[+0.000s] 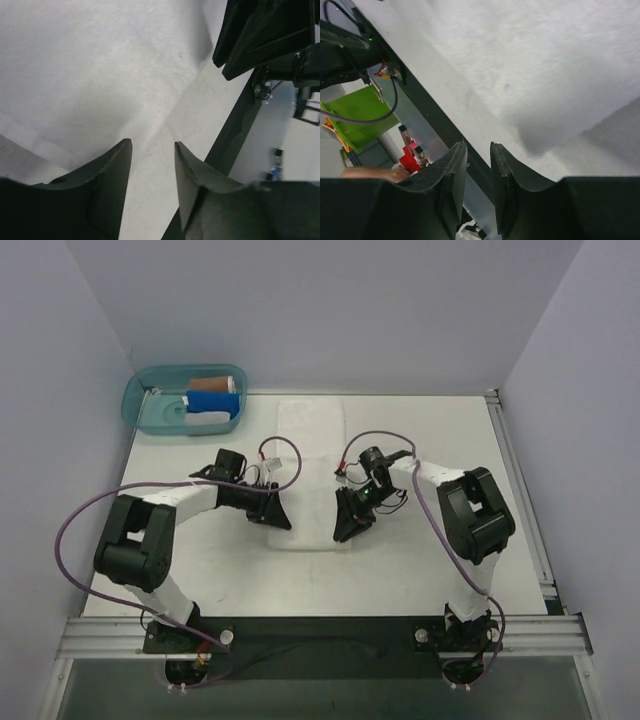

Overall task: Roll the towels
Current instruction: Fold the towel, then roll the towel

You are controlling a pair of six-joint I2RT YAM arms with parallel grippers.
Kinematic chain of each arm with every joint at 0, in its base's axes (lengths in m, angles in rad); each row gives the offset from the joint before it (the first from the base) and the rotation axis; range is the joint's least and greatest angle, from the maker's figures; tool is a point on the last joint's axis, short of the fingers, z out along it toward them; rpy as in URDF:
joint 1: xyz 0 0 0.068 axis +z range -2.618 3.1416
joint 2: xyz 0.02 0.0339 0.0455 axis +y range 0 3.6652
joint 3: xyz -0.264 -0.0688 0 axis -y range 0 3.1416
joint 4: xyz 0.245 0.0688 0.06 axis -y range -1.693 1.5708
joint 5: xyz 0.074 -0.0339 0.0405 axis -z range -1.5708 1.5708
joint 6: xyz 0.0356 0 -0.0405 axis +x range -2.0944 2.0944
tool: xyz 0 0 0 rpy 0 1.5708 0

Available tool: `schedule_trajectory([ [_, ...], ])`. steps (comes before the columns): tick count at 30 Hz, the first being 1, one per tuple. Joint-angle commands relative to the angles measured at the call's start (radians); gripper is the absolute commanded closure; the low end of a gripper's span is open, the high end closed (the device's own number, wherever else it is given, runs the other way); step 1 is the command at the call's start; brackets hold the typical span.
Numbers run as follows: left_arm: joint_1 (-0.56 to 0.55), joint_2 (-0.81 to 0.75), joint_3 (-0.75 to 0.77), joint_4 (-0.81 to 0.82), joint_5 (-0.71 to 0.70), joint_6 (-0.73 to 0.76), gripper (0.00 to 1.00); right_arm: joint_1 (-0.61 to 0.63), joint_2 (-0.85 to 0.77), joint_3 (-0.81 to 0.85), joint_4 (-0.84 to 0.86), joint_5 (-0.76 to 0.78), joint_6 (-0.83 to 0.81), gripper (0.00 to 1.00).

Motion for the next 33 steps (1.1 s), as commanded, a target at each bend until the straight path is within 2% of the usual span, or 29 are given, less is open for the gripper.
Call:
schedule_trajectory([
  [1, -0.081, -0.245, 0.065, -0.121, -0.145, 0.23, 0.47, -0.003, -0.175, 0.086, -0.067, -0.007, -0.035, 0.73],
  [2, -0.117, -0.288, 0.057, -0.153, -0.201, 0.277, 0.45, -0.003, -0.189, 0.132, -0.067, 0.004, -0.031, 0.71],
  [3, -0.195, -0.358, 0.046, -0.161, -0.321, 0.375, 0.44, -0.003, -0.189, 0.155, -0.067, 0.017, -0.025, 0.7],
  [5, -0.269, -0.408, -0.001, -0.163, -0.439, 0.474, 0.41, -0.005, -0.16, 0.233, -0.068, 0.048, -0.025, 0.69],
  [6, -0.336, -0.435, -0.019, -0.16, -0.562, 0.574, 0.41, -0.006, -0.143, 0.256, -0.068, 0.054, -0.022, 0.69],
  [9, -0.448, -0.443, -0.078, -0.118, -0.759, 0.74, 0.39, 0.0, -0.06, 0.357, -0.064, 0.028, 0.008, 0.68],
  [12, -0.528, -0.428, -0.141, -0.031, -0.867, 0.819, 0.41, 0.013, 0.016, 0.432, -0.039, 0.027, 0.033, 0.68],
  [16, -0.698, -0.35, -0.211, 0.106, -1.055, 0.891, 0.42, 0.017, 0.156, 0.525, -0.013, 0.033, 0.048, 0.69],
  [21, -0.746, -0.23, -0.277, 0.302, -1.181, 0.991, 0.43, 0.021, 0.26, 0.586, 0.004, 0.039, 0.056, 0.72],
  [23, -0.754, -0.196, -0.31, 0.415, -1.243, 1.023, 0.47, 0.026, 0.285, 0.583, 0.013, 0.056, 0.044, 0.74],
  [26, -0.754, -0.14, -0.328, 0.469, -1.272, 1.039, 0.52, 0.029, 0.311, 0.557, 0.024, 0.065, 0.036, 0.75],
  [27, -0.755, -0.134, -0.333, 0.476, -1.271, 1.04, 0.53, 0.029, 0.314, 0.548, 0.027, 0.071, 0.03, 0.76],
  [30, -0.758, -0.136, -0.33, 0.451, -1.251, 1.028, 0.65, 0.033, 0.325, 0.508, 0.031, 0.08, 0.021, 0.78],
  [31, -0.761, -0.149, -0.319, 0.381, -1.226, 1.016, 0.69, 0.035, 0.322, 0.496, 0.031, 0.082, 0.015, 0.78],
  [32, -0.764, -0.184, -0.281, 0.329, -1.199, 0.979, 0.77, 0.041, 0.316, 0.467, 0.031, 0.083, 0.01, 0.79],
  [33, -0.783, -0.204, -0.261, 0.257, -1.13, 0.956, 0.79, 0.044, 0.31, 0.451, 0.031, 0.088, 0.004, 0.8],
])
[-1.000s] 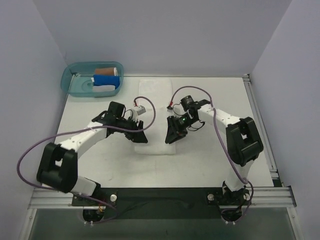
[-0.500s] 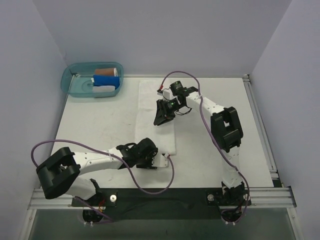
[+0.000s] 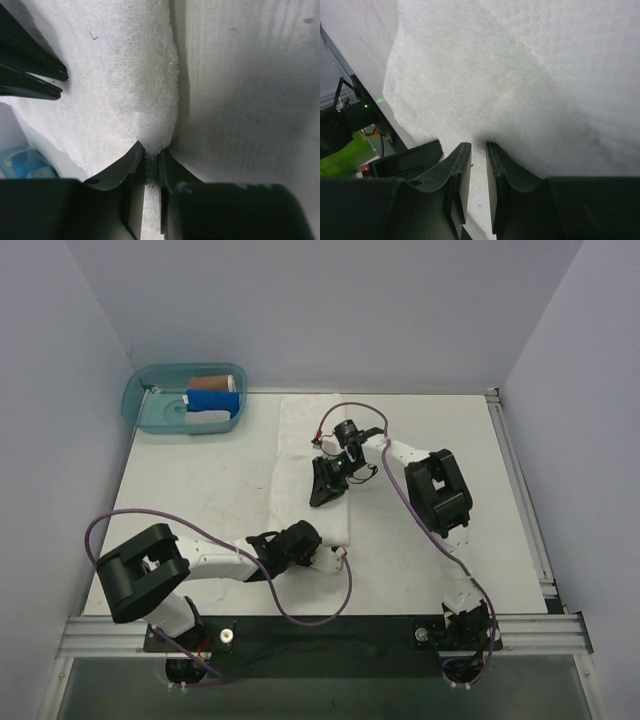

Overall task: Roll the towels
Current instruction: Roll the towel

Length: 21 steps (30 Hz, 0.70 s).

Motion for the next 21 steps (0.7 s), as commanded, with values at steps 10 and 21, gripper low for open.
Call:
schedule_trajectory([
  [10, -0.08, -0.212, 0.318, -0.817, 0.58, -0.33, 1.0, 0.048, -0.293, -0.205, -0.08, -0.016, -0.071, 0.78],
  [21, 0.053, -0.16, 0.47, -0.969, 0.854, -0.348, 1.0, 0.033, -0.106, -0.065, -0.098, 0.015, -0.122, 0.8],
])
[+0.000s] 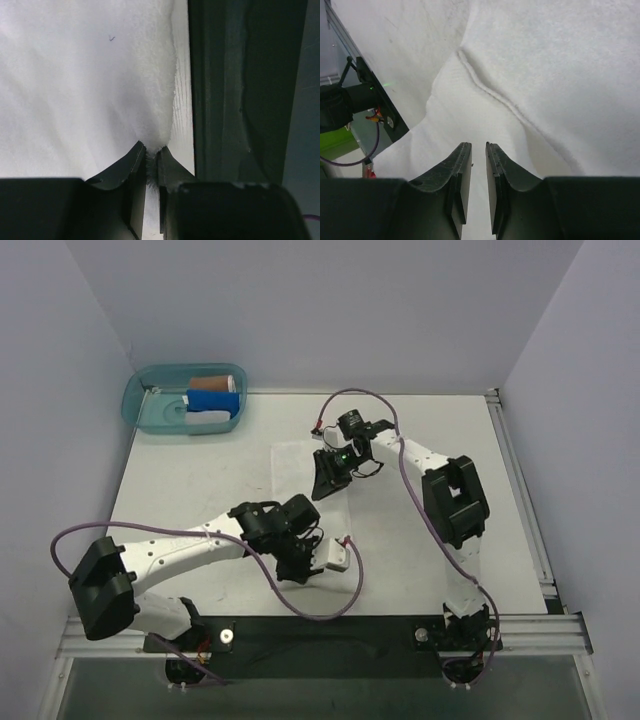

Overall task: Roll the towels
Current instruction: Roll the towel

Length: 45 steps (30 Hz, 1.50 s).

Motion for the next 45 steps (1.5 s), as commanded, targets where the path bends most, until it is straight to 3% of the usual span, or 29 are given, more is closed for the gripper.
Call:
schedule_trajectory([
  [1, 0.084, 0.028, 0.084, -0.08, 0.17, -0.013, 1.0, 0.027, 0.092, -0.005, -0.048, -0.001, -0.039, 0.81],
  [7, 0.239, 0.114, 0.201, -0.112, 0.233, 0.036, 1.0, 0.059, 0.127, -0.066, -0.041, -0.003, -0.069, 0.82],
  [20, 0.49, 0.413, 0.422, -0.057, 0.184, 0.138, 1.0, 0.061, 0.118, -0.065, -0.044, -0.023, -0.096, 0.84],
  [25, 0.515, 0.465, 0.405, 0.01, 0.182, 0.138, 1.0, 0.052, 0.105, -0.04, -0.044, -0.006, -0.096, 0.82],
  [32, 0.512, 0.462, 0.356, 0.064, 0.194, 0.122, 0.99, -0.02, 0.063, 0.038, -0.069, 0.031, -0.073, 0.61],
  [34, 0.51, 0.453, 0.351, 0.065, 0.193, 0.122, 0.98, -0.06, 0.058, 0.096, -0.1, 0.023, -0.072, 0.6],
  [40, 0.515, 0.473, 0.368, 0.062, 0.19, 0.121, 0.94, -0.169, 0.02, 0.147, -0.12, -0.065, -0.015, 0.63],
  [45, 0.523, 0.532, 0.4, 0.059, 0.207, 0.121, 0.89, -0.218, -0.094, 0.005, -0.117, -0.194, 0.008, 0.7],
])
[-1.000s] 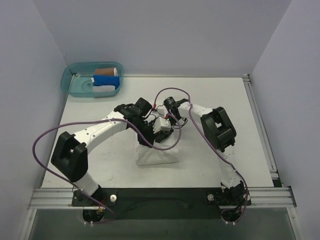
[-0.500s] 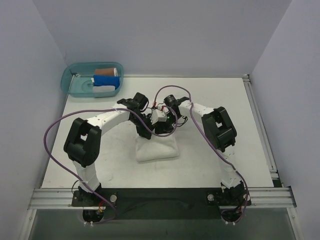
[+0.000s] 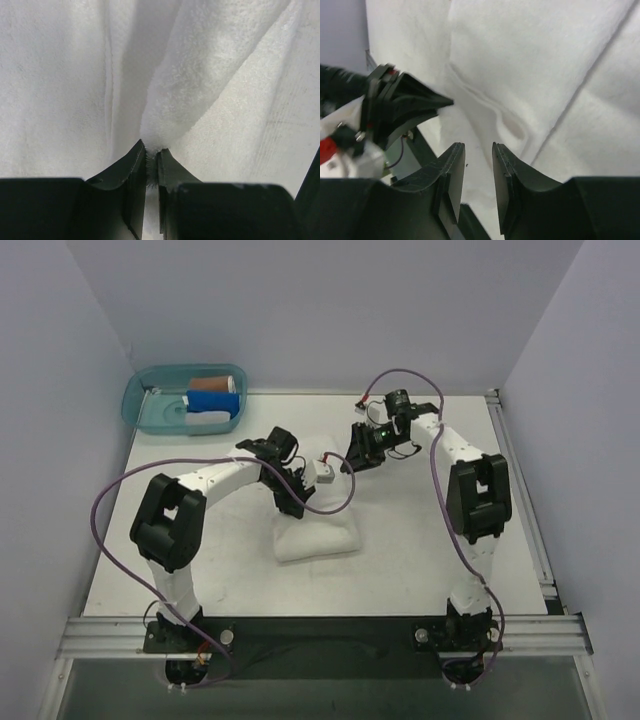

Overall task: Roll the towels
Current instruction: Roll the towel

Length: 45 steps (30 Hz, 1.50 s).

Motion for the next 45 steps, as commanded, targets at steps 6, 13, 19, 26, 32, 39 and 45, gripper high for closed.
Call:
schedule_trajectory([
  [6, 0.037, 0.136, 0.082, 0.02, 0.031, 0.012, 0.8, -0.002, -0.238, -0.234, -0.049, -0.189, 0.036, 0.75],
  [13, 0.072, 0.154, 0.154, -0.021, 0.073, -0.014, 0.62, -0.005, -0.295, -0.356, -0.049, -0.206, 0.037, 0.8],
  [19, 0.146, -0.001, 0.219, -0.077, 0.23, -0.171, 0.47, -0.008, -0.39, -0.362, -0.05, -0.2, 0.062, 0.79],
  [26, 0.211, -0.198, 0.005, 0.052, 0.466, -0.469, 0.49, 0.035, -0.474, -0.403, -0.052, -0.217, 0.085, 0.78],
  [32, 0.217, -0.241, -0.301, 0.379, 0.505, -0.689, 0.55, 0.142, -0.375, -0.374, -0.038, -0.117, 0.046, 0.79],
  [39, 0.288, -0.023, -0.375, 0.633, 0.494, -0.866, 0.55, 0.115, -0.128, -0.313, 0.046, -0.059, 0.068, 0.82],
  [45, 0.402, 0.143, -0.372, 0.606, 0.416, -0.877, 0.59, 0.078, 0.003, -0.378, 0.126, 0.079, 0.074, 0.86],
])
